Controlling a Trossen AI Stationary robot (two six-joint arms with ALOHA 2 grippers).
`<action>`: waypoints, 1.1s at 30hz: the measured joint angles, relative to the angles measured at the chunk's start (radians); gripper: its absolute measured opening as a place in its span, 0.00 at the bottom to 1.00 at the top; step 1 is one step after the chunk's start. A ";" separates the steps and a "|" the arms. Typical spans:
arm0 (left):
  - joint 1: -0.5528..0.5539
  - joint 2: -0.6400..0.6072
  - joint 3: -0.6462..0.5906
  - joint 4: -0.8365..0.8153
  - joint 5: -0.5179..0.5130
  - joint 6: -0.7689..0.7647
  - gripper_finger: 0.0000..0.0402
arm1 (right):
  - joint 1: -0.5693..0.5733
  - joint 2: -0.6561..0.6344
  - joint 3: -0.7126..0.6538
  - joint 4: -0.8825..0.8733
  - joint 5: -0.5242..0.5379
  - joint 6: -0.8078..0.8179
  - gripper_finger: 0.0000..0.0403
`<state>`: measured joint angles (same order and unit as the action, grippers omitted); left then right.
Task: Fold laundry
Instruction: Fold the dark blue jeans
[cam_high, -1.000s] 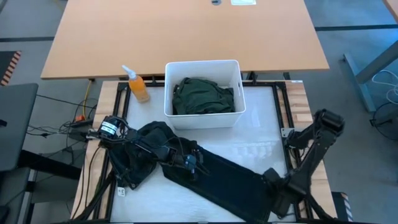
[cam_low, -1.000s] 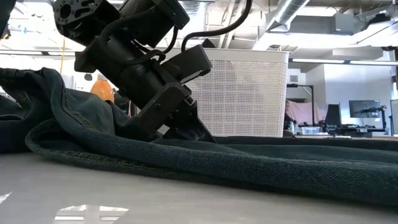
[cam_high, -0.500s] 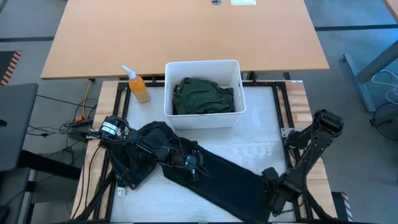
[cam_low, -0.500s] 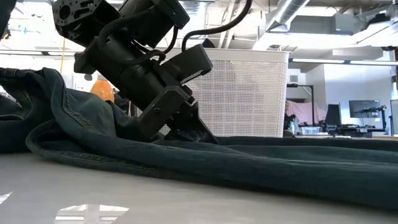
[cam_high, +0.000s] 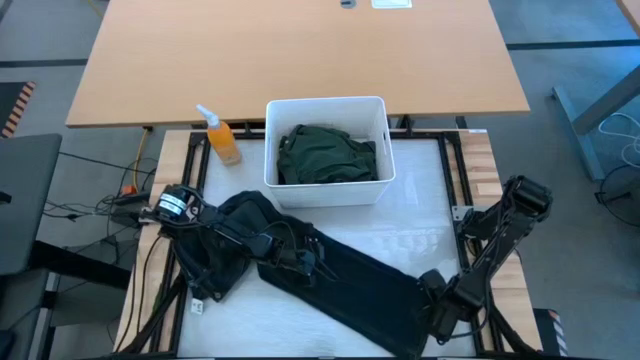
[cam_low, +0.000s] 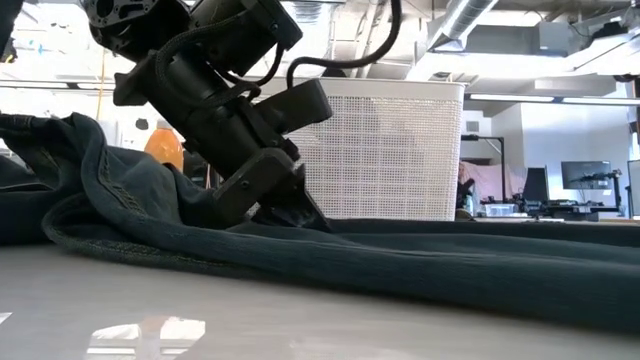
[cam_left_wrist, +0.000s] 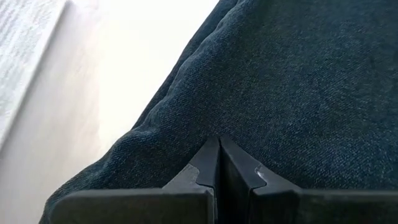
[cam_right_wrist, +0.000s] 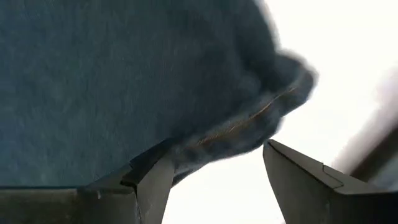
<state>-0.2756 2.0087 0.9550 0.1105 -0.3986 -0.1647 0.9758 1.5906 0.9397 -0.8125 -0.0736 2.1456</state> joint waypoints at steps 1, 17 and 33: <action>0.001 -0.001 0.000 -0.008 -0.003 -0.006 0.00 | -0.001 0.000 -0.022 0.041 0.000 0.001 0.67; 0.002 -0.034 -0.003 -0.054 -0.022 -0.003 0.00 | -0.054 -0.003 -0.175 0.221 0.140 -0.091 0.57; 0.004 -0.271 -0.011 -0.076 -0.086 0.092 0.02 | -0.133 -0.138 -0.049 -0.014 0.166 -0.422 0.10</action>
<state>-0.2714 1.7373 0.9443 0.0348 -0.4850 -0.0730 0.8428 1.4521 0.8908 -0.8268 0.0920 1.7237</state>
